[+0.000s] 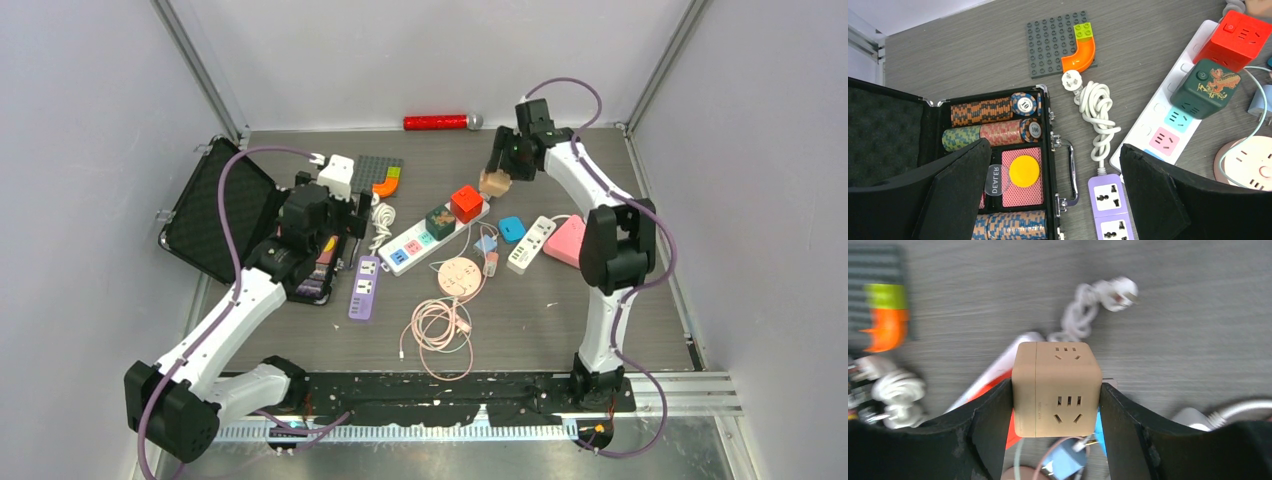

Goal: Insert the plug

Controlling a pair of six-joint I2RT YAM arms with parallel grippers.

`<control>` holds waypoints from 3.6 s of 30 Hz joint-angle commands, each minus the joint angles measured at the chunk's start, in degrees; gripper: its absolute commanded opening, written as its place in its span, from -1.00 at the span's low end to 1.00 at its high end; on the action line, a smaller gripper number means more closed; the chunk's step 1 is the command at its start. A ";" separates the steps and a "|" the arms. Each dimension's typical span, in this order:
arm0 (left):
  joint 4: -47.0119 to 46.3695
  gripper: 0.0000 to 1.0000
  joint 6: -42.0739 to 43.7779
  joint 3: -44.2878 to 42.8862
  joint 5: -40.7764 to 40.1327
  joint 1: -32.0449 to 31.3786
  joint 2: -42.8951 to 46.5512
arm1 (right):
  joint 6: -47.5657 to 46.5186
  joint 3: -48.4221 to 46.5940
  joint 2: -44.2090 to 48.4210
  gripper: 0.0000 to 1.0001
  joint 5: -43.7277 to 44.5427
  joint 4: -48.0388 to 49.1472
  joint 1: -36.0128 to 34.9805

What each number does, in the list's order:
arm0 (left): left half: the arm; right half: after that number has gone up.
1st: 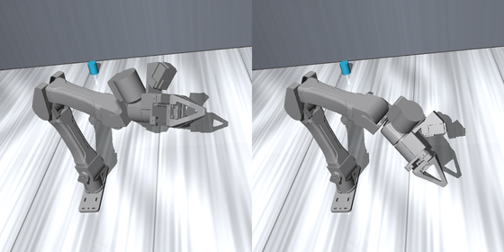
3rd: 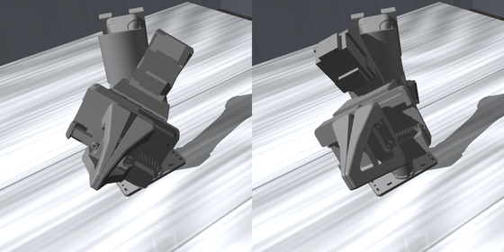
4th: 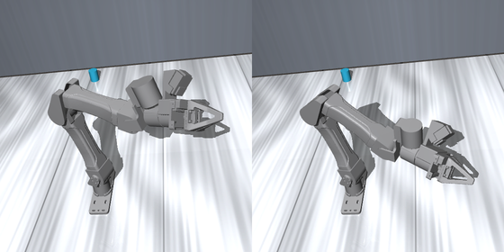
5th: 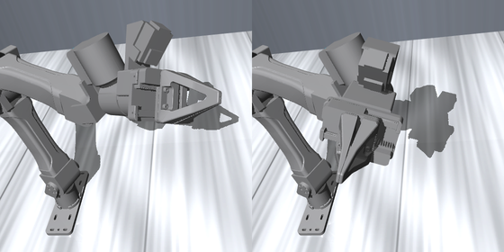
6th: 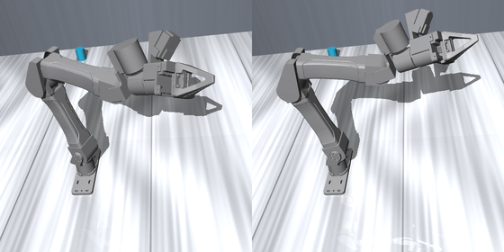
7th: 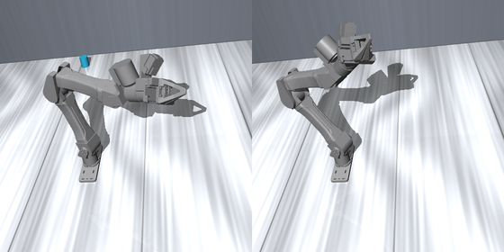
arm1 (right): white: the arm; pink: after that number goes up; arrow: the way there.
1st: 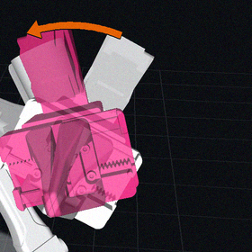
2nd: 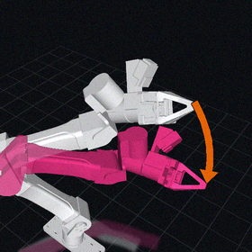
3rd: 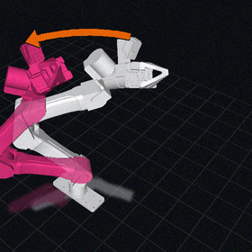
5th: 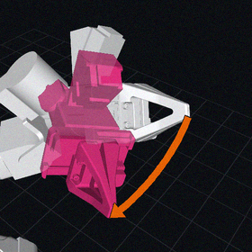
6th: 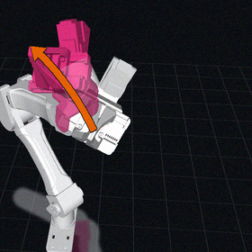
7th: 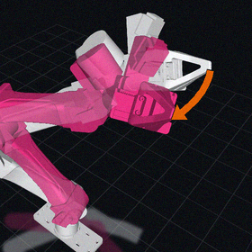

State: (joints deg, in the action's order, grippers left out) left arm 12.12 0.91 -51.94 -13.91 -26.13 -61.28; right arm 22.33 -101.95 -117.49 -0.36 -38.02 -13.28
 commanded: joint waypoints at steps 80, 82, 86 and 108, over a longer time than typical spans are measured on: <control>-62.70 -0.67 7.80 2.32 6.56 -7.63 -12.76 | 55.90 25.71 28.44 0.21 -11.12 58.39 -22.56; -60.39 -1.00 8.71 2.22 5.91 -7.63 -12.36 | 54.18 25.75 28.82 0.68 -10.67 52.91 -22.61; -58.66 -1.00 11.70 4.17 7.30 -7.58 -10.87 | 51.51 26.82 29.68 0.88 -10.06 48.31 -22.50; -25.29 -1.00 27.52 8.74 42.83 -4.61 1.06 | -5.40 8.68 30.04 0.97 -16.58 9.53 -24.76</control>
State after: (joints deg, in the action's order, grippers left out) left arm -15.25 26.00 -40.05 24.82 -31.00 -60.90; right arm 32.25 -88.86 -86.76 -17.19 -16.67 -35.35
